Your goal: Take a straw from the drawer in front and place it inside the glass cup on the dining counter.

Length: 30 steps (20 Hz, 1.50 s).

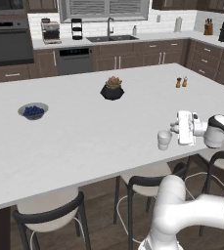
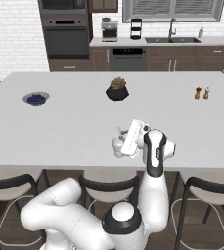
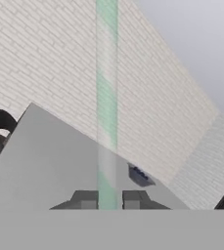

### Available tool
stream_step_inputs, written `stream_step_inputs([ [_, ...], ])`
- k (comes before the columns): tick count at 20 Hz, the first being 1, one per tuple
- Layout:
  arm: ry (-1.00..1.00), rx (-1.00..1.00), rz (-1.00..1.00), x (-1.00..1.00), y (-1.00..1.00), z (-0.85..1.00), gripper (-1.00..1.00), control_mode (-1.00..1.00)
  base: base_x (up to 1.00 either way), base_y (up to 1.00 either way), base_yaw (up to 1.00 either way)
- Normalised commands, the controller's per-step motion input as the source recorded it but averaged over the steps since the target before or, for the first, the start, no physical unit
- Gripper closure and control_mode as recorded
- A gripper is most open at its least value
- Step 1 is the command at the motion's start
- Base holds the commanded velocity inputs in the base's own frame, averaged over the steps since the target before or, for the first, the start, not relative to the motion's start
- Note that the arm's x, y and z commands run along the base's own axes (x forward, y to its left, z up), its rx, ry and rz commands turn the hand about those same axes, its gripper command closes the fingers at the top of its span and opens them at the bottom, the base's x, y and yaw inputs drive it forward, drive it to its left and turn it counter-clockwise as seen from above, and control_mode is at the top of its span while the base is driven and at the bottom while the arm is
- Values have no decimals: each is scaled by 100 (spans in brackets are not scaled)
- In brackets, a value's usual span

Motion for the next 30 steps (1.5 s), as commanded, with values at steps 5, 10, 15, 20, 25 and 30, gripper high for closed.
stream_step_inputs([
  [5, 26, -2, 0, 0, 0, 45, 100, -100, 0, 0, 0],
  [10, 24, -1, 0, 0, 0, 10, 100, -100, 0, 0, 0],
  [15, 22, 0, 0, 0, 0, 0, 100, -100, 0, 0, 0],
  [20, 1, 0, 0, -12, 14, 0, 100, -100, 0, 0, 0],
  [25, 2, 3, 0, -10, 15, -2, 100, -100, 0, 0, 0],
  [30, 3, 3, 0, -19, 10, -11, 100, -100, 0, 0, 0],
])
